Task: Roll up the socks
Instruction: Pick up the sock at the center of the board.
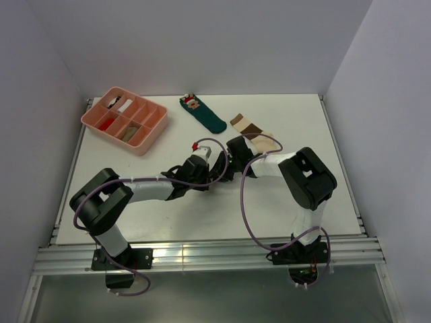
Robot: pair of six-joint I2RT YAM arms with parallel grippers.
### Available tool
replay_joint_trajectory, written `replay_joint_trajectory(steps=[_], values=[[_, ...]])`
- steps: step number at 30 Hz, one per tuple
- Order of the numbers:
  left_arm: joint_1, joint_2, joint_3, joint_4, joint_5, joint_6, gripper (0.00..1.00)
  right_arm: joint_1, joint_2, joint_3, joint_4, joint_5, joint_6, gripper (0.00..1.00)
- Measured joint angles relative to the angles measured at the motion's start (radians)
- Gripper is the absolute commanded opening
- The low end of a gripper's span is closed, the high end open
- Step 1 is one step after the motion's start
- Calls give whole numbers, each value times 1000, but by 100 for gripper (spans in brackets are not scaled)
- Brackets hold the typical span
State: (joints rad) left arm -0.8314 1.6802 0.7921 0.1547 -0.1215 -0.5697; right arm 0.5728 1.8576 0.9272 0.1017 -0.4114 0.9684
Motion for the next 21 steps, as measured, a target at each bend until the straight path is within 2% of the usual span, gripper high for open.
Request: replay_joint_trajectory(steps=[1, 2, 4, 6, 9, 14, 21], values=[[1, 0, 0, 0, 3, 0, 5, 0, 0, 0, 2, 1, 0, 16], [3, 0, 0, -2, 5, 0, 7, -1, 0, 0, 3, 3, -5, 11], [3, 0, 0, -2, 5, 5, 24, -3, 0, 0, 2, 4, -2, 0], [4, 0, 2, -6, 0, 8, 39, -3, 1, 1, -2, 4, -2, 0], [3, 0, 7, -11, -6, 8, 46, -3, 1, 4, -14, 4, -1, 0], [-5, 8, 27, -32, -25, 12, 50, -4, 8, 12, -21, -2, 1, 0], [-24, 46, 75, -75, -88, 52, 49, -9, 17, 27, -35, -5, 7, 0]])
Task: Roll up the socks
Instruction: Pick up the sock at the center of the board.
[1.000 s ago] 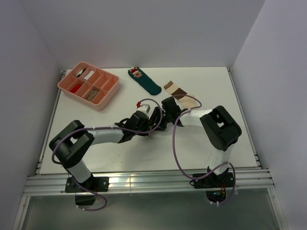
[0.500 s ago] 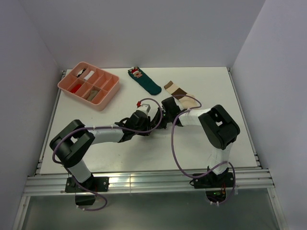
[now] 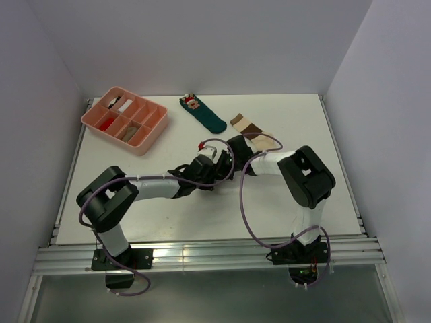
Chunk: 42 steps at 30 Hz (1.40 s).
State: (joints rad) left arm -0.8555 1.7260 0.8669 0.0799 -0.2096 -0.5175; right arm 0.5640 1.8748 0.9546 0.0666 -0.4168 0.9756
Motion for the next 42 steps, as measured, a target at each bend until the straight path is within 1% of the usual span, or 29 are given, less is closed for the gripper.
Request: replay_joint_trajectory(steps=[1, 4, 8, 9, 11, 12, 15, 16, 18, 19, 21, 22, 25, 27, 28, 31, 36, 40, 42], values=[[-5, 6, 6, -5, -15, 5, 49, -2, 2, 3, -3, 0, 0, 0], [-32, 25, 25, -23, -80, 23, 41, -2, 7, 12, -10, -4, 1, 0], [-59, 58, 61, -56, -163, 35, 22, -7, 12, 22, -14, -5, 5, 0], [-67, 68, 71, -60, -184, 33, 10, -9, 13, 25, -14, -3, 5, 0], [-80, 81, 83, -67, -217, 29, 1, -10, 13, 31, -21, 2, 2, 1], [-87, 85, 85, -67, -233, 25, 1, -11, 13, 34, -27, 3, 0, 3], [-93, 84, 85, -67, -253, 18, 1, -11, 13, 47, -48, 4, -6, 18], [-93, 82, 85, -68, -254, 15, 1, -11, 13, 52, -58, 5, -10, 28], [-93, 74, 85, -73, -253, 9, 1, -13, 12, 68, -87, -2, -23, 41], [-92, 70, 85, -78, -251, 8, 1, -18, 8, 79, -111, -6, -31, 53], [-89, 59, 84, -101, -249, 8, 1, -32, -8, 101, -153, -14, -43, 63], [-86, 50, 84, -117, -245, 9, 1, -42, -23, 116, -178, -15, -54, 71], [-71, 19, 83, -163, -232, 24, 1, -84, -80, 171, -250, -5, -93, 80], [-52, -18, 93, -179, -219, 37, 1, -115, -110, 184, -285, -6, -107, 82], [-40, -32, 93, -193, -211, 47, 1, -136, -132, 192, -306, -8, -115, 84], [11, -62, 93, -263, -191, 82, 1, -207, -212, 220, -368, 8, -145, 89], [129, -101, 111, -352, -153, 166, 1, -342, -379, 235, -433, 33, -203, 93], [233, -133, 186, -386, -118, 251, 1, -436, -488, 228, -479, 56, -255, 93], [287, -145, 233, -390, -97, 295, 1, -459, -526, 225, -502, 74, -282, 93]])
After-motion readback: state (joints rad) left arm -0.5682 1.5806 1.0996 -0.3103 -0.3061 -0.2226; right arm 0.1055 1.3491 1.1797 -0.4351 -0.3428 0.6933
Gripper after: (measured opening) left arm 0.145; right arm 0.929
